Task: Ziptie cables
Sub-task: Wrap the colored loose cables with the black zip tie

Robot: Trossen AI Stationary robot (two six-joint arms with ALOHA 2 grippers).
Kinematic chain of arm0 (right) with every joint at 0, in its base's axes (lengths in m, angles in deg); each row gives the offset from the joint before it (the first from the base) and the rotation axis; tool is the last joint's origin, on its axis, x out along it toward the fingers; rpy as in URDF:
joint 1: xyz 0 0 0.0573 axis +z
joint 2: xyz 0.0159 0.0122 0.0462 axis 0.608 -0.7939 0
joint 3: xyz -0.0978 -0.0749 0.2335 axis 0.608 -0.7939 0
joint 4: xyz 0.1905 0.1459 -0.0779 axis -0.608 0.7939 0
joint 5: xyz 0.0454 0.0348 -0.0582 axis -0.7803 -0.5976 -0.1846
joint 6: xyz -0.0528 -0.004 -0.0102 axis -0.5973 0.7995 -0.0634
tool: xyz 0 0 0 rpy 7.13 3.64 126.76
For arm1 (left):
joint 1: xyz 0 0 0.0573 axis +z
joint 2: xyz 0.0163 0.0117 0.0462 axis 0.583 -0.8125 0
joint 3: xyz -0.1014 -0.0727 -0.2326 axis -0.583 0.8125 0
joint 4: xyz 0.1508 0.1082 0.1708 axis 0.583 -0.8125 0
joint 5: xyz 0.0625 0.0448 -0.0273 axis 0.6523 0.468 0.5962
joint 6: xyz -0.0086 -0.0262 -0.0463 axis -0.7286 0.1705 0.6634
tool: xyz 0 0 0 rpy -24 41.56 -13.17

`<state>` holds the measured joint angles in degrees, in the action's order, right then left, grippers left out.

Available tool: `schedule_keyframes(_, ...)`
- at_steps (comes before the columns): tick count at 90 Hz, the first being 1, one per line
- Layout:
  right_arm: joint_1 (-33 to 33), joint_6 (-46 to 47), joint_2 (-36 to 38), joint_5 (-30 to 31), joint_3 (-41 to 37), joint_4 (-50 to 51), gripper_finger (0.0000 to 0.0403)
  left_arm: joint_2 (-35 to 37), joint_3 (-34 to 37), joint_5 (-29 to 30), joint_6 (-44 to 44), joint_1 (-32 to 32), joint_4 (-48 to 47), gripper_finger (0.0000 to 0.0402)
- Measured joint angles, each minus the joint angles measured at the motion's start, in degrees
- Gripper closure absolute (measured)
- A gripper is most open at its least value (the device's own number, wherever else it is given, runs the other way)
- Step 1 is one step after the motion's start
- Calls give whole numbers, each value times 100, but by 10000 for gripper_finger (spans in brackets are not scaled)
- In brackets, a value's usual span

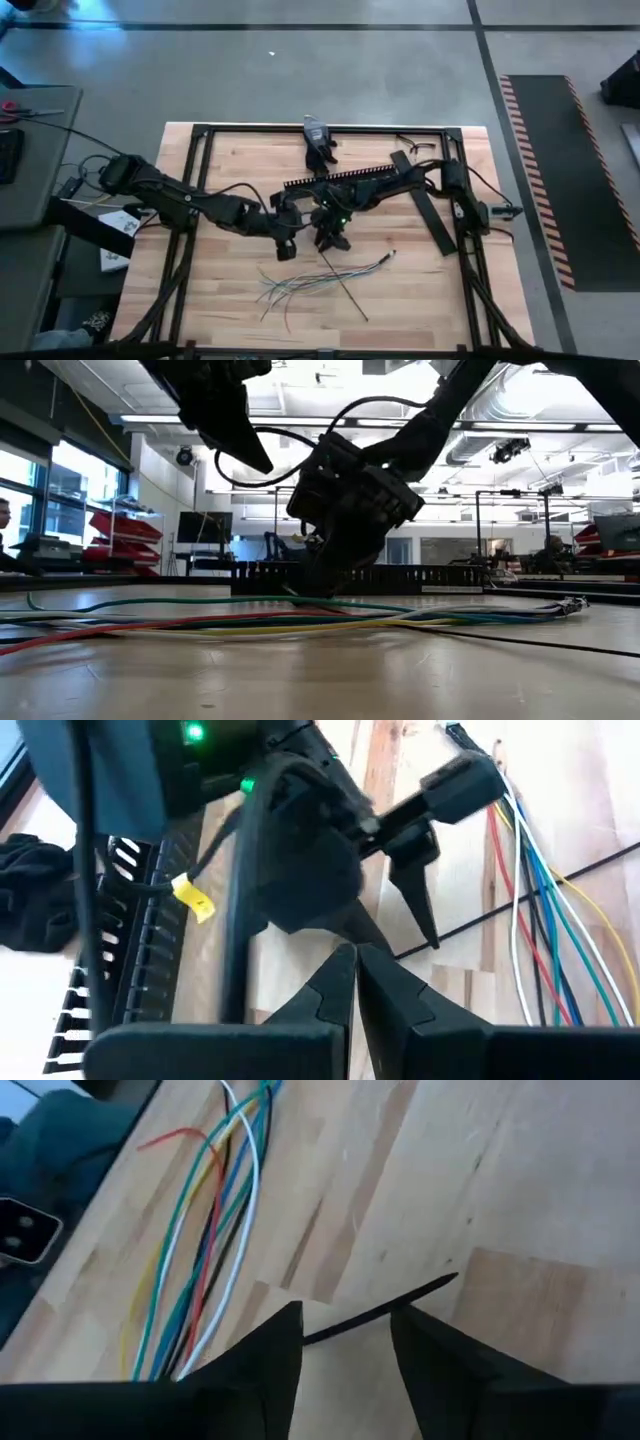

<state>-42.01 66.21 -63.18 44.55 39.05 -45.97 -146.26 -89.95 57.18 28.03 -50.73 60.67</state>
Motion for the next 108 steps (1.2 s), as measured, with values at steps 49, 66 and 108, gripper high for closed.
schedule_keyframes(49, -17, 1015, -217, 381, 14, -1042, 293, 0, 0, 42, 1, 0, 0, 401)
schedule_keyframes(66, 4, 1198, -348, 142, 28, -1377, 270, 0, 2, 37, 0, 0, 1, 401)
schedule_keyframes(108, 212, 739, -348, 244, 52, -1112, 256, 0, 2, 39, -11, 4, -2, 401)
